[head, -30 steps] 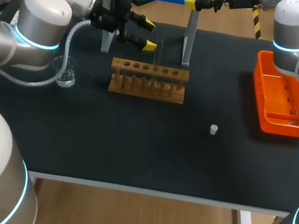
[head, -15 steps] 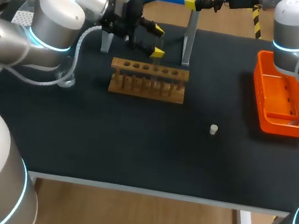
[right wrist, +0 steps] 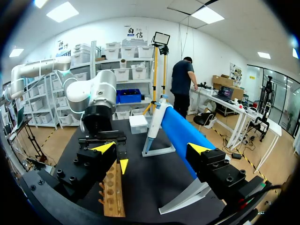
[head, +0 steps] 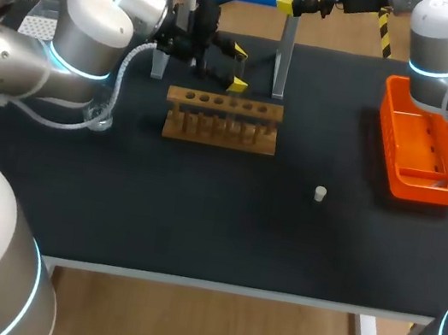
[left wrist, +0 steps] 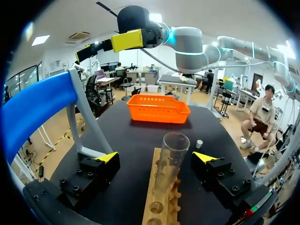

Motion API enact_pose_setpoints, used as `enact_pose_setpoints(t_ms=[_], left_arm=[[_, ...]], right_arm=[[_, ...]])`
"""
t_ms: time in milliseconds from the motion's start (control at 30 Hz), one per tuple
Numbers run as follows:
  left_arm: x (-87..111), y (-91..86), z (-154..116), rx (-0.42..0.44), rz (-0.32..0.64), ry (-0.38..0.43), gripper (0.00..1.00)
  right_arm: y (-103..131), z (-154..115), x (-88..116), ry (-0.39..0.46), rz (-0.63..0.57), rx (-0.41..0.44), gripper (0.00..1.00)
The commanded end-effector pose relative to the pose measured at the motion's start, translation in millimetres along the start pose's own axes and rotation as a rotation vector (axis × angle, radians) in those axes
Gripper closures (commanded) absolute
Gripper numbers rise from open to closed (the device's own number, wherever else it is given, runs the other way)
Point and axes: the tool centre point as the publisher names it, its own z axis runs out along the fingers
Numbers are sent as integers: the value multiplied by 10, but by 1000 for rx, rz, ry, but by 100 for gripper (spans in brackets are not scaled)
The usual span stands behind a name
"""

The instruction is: Invert the test tube, pick up the pipette, mount the tip to pipette, aspirate from beaker and dispense into the tube, eject the tip, return the pipette, and cap with the stopper.

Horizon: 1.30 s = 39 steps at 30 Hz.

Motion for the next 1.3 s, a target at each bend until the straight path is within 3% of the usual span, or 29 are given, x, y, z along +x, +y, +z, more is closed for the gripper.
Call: enact_pose_setpoints(t_ms=[33,867,1300], left_arm=[[-3,25,14,3,1,-3,0],[132,57,-3,-29,-61,-87,0],[166,66,12,-34,-65,-86,0]], right_arm=[[7,-5,-14,4,1,4,0],[7,-5,-14,4,1,4,0],[7,-5,-14,4,1,4,0]])
